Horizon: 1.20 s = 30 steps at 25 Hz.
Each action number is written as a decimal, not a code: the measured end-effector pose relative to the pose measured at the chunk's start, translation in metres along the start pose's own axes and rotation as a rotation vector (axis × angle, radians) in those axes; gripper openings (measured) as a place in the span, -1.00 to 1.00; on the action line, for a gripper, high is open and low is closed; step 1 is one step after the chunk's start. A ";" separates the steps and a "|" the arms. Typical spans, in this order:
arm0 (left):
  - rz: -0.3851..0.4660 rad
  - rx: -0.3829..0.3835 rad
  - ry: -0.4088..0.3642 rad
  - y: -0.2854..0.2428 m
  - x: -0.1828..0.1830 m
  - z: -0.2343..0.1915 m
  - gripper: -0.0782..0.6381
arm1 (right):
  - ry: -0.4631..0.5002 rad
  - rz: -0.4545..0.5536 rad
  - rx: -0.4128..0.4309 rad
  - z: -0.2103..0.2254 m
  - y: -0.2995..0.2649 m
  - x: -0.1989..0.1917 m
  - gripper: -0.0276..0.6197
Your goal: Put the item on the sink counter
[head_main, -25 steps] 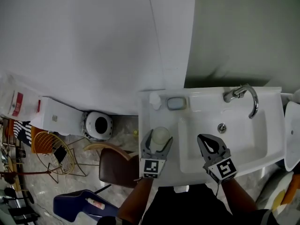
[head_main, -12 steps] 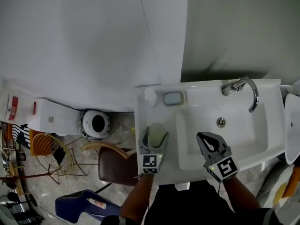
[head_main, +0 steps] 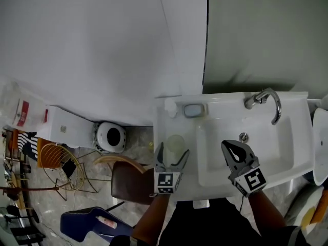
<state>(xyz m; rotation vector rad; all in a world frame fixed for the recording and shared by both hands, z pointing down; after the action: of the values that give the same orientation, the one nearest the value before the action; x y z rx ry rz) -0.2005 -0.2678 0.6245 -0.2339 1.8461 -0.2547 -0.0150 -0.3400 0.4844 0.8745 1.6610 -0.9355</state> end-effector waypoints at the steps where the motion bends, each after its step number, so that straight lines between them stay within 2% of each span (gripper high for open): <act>1: 0.015 -0.002 -0.012 0.007 0.008 0.003 0.53 | 0.004 0.006 0.005 0.000 0.001 0.001 -0.87; 5: 0.096 -0.027 -0.079 0.033 0.054 0.018 0.38 | 0.021 -0.015 0.032 -0.003 0.003 -0.001 -0.87; 10: 0.251 -0.050 -0.084 0.056 0.114 0.048 0.09 | 0.037 0.036 0.061 -0.009 0.003 0.010 -0.87; 14: 0.321 -0.012 -0.101 0.071 0.138 0.064 -0.22 | 0.055 0.090 0.061 -0.008 0.008 0.032 -0.87; 18: 0.335 0.063 -0.092 0.079 0.151 0.066 -0.54 | 0.063 0.162 0.055 -0.007 0.011 0.054 -0.87; 19: 0.341 0.068 -0.096 0.080 0.154 0.066 -0.69 | 0.065 0.169 0.053 -0.006 0.012 0.056 -0.87; 20: 0.343 0.066 -0.099 0.081 0.155 0.068 -0.75 | 0.069 0.175 0.052 -0.006 0.013 0.058 -0.87; 25: 0.336 0.053 -0.081 0.085 0.157 0.074 -0.75 | 0.139 0.165 -0.005 0.000 0.019 0.070 -0.88; 30: 0.278 0.037 -0.163 0.085 0.147 0.076 -0.75 | 0.158 0.171 -0.043 0.006 0.027 0.069 -0.88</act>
<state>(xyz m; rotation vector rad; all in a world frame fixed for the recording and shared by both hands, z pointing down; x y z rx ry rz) -0.1719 -0.2335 0.4436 0.0286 1.6868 -0.0734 -0.0057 -0.3256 0.4124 1.0660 1.7022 -0.7272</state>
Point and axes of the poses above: the fingertips, and each gripper's own axes: y backward along the fingers, z to its right, x out of its top, the point moved 4 cm from there along y, backward along the fingers, and after that the axes turned 13 degrees about y, right-handed, at the moved point
